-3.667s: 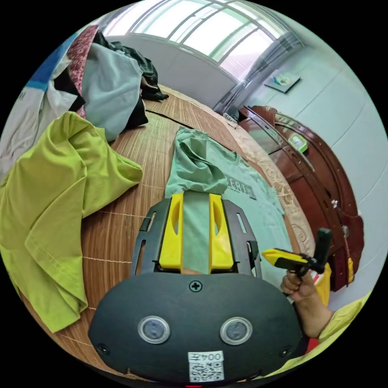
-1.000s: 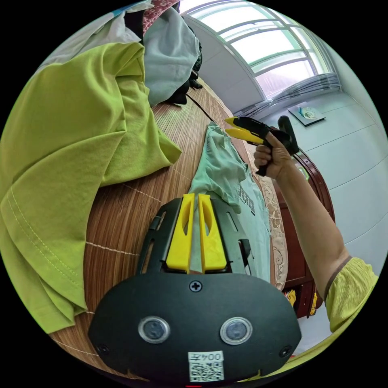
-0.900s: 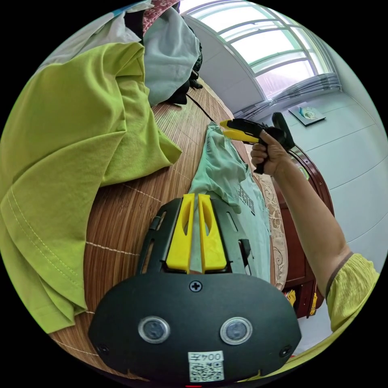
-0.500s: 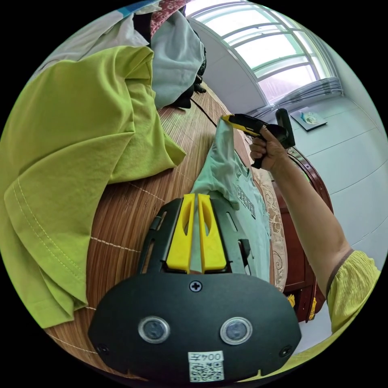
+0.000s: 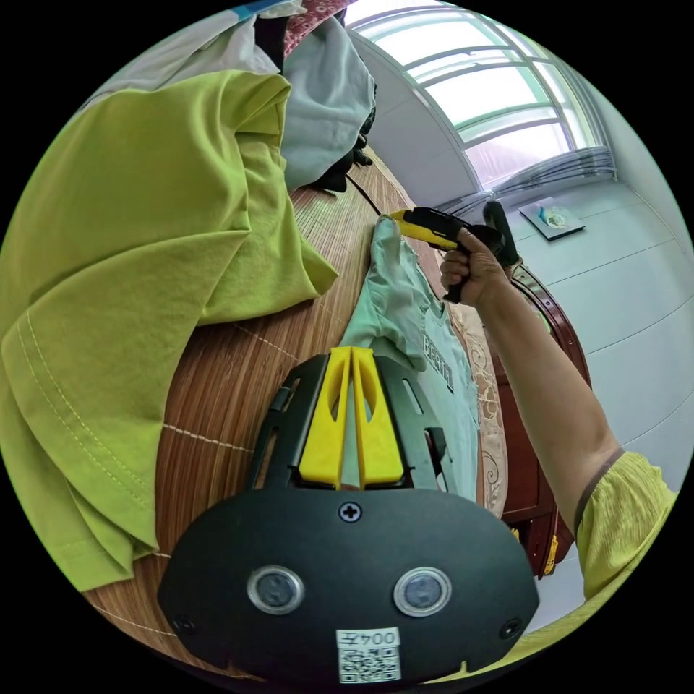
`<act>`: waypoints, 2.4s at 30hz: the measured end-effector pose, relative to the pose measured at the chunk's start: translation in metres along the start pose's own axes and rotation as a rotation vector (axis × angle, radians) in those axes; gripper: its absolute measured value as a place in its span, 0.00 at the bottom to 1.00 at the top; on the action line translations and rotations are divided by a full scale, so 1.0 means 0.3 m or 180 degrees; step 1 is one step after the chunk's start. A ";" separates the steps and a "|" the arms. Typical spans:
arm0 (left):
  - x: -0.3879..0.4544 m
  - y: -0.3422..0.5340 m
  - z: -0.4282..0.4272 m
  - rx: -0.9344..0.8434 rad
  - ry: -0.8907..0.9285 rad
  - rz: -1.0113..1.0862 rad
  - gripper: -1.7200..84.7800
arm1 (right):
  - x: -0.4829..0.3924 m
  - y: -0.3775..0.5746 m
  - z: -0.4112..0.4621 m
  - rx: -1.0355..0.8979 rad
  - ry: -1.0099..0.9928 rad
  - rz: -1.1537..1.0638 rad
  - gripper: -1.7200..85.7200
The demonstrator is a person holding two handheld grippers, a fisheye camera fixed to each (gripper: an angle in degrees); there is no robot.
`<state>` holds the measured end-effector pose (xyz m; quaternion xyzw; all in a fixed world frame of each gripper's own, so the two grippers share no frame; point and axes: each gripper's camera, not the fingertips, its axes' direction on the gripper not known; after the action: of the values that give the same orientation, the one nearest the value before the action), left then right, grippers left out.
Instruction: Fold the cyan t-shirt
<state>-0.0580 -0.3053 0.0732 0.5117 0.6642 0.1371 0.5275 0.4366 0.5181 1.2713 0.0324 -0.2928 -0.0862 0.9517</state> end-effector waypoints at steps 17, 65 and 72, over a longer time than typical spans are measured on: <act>0.003 -0.024 -0.177 0.0289 0.0082 -0.0034 0.02 | -1.010 1.179 0.305 -0.0148 0.1734 -0.2550 0.13; 0.095 -0.074 0.005 -0.0164 -0.0080 0.0373 0.02 | 0.060 0.021 0.018 -0.0119 -0.0025 -0.0046 0.15; 0.044 -0.102 0.002 -0.0170 -0.0116 0.0295 0.02 | 0.033 -0.080 0.060 -0.0086 0.0364 -0.0229 0.04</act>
<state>-0.0730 -0.3082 0.0434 0.5300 0.6263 0.1698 0.5460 0.4310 0.4924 1.2888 0.0349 -0.2354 -0.1224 0.9635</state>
